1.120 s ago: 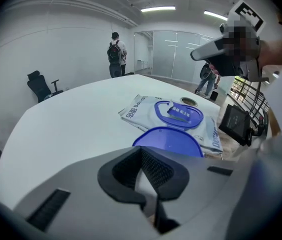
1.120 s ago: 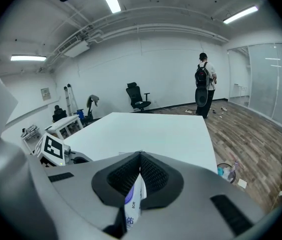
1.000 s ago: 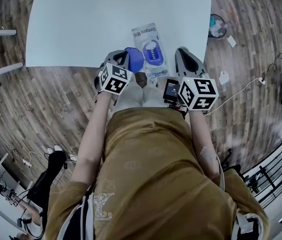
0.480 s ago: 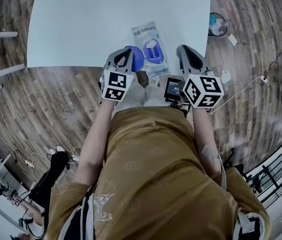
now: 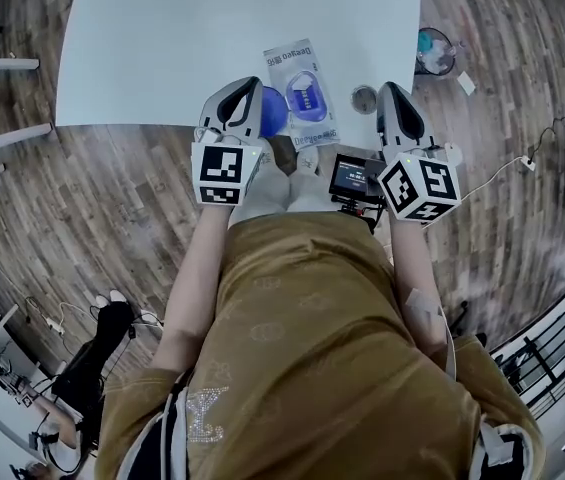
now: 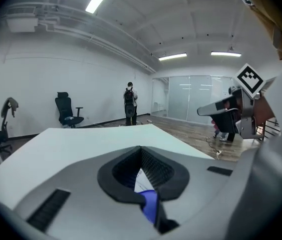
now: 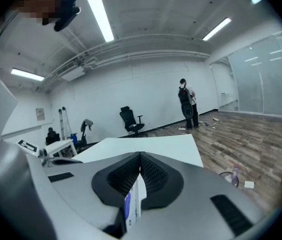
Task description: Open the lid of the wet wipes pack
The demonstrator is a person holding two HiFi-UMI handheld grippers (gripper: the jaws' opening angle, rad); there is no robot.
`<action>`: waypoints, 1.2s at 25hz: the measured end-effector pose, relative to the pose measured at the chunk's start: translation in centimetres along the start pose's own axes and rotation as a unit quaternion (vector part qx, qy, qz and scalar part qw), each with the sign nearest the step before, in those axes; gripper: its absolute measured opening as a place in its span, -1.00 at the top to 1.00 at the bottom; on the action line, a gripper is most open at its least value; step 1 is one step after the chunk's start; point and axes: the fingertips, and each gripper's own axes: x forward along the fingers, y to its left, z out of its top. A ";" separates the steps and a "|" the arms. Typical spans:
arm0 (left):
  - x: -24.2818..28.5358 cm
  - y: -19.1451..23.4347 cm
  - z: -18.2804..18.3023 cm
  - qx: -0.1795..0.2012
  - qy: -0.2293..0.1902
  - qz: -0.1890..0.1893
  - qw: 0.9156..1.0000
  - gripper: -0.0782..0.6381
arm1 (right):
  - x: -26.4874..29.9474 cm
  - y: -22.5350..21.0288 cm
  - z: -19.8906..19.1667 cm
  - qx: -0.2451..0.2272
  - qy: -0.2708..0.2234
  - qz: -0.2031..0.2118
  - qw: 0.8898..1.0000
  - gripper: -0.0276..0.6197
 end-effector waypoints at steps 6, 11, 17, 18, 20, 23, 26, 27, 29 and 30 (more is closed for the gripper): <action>-2.0 0.3 3.0 -0.002 -0.036 0.032 0.999 0.76 | -2.1 -1.8 2.2 0.028 -0.042 -0.020 0.999 0.89; -3.4 -0.5 4.8 0.004 -0.053 0.046 0.998 0.76 | -3.2 -2.4 3.6 0.170 -0.090 0.024 0.981 0.89; -4.8 -1.2 7.5 0.017 -0.084 0.061 0.994 0.76 | -3.1 1.0 4.8 0.025 -0.082 0.049 0.995 0.89; -5.0 -1.3 8.0 0.016 -0.087 0.062 0.994 0.76 | -3.2 1.6 5.2 0.004 -0.084 0.055 0.995 0.89; -5.4 -1.5 8.7 0.012 -0.094 0.062 0.994 0.76 | -3.5 2.7 5.9 -0.043 -0.090 0.062 0.993 0.89; -6.2 -1.3 9.8 0.008 -0.108 0.068 0.992 0.76 | -3.8 4.1 7.0 -0.109 -0.105 0.066 0.986 0.89; -6.9 -1.0 10.6 0.004 -0.117 0.076 0.990 0.76 | -3.7 4.8 7.7 -0.143 -0.112 0.062 0.981 0.89; -7.2 -0.9 10.8 0.006 -0.118 0.079 0.990 0.76 | -3.6 5.0 7.9 -0.148 -0.115 0.061 0.980 0.89; -7.5 -0.6 10.9 0.014 -0.118 0.086 0.989 0.76 | -3.4 5.3 8.2 -0.154 -0.120 0.062 0.979 0.89; -7.7 -0.4 10.9 0.016 -0.117 0.089 0.989 0.76 | -3.3 5.4 8.4 -0.156 -0.121 0.061 0.978 0.89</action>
